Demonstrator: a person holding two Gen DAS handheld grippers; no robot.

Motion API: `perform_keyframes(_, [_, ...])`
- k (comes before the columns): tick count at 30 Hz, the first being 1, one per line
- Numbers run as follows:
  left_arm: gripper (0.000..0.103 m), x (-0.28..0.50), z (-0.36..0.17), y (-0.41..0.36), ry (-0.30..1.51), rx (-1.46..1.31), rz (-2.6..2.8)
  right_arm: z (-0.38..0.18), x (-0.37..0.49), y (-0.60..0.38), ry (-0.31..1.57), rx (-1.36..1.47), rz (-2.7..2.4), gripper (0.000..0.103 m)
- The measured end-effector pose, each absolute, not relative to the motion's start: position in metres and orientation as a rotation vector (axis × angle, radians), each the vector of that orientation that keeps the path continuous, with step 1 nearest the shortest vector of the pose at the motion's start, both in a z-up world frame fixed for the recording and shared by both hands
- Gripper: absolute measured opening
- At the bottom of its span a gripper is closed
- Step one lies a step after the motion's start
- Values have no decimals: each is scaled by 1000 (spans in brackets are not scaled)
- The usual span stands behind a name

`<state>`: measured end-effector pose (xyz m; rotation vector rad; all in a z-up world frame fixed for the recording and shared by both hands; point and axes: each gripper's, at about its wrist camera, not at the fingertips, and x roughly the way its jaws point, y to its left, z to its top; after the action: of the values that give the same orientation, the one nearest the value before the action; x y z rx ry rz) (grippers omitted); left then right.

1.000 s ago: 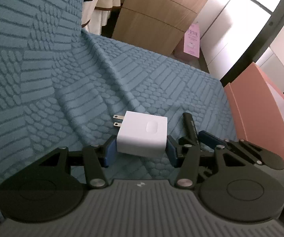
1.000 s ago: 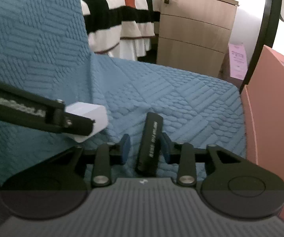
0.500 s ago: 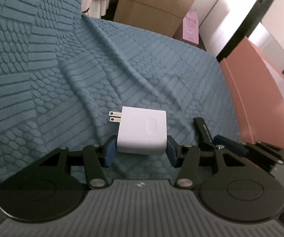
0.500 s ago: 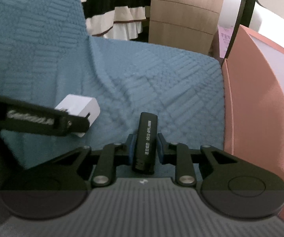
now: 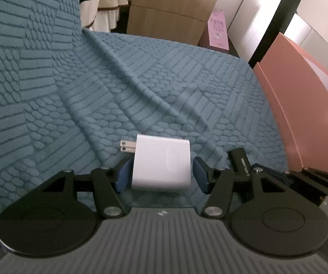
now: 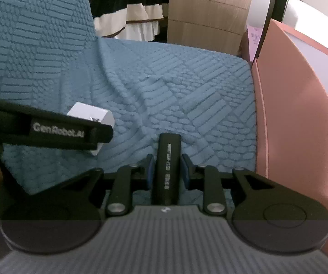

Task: Organize rigid objects
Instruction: 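Lift and carry the charger and USB stick over the pink box with both tools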

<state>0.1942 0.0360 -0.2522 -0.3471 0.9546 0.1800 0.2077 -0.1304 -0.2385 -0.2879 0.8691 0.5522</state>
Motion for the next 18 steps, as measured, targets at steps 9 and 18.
perform_keyframes(9, [58,192,-250,44,949,-437,185,-234,205,-131,879,-259,544,26])
perform_keyframes(18, [58,179,-223,44,920,-493,139,-202,197,-143,854,-195,549,26])
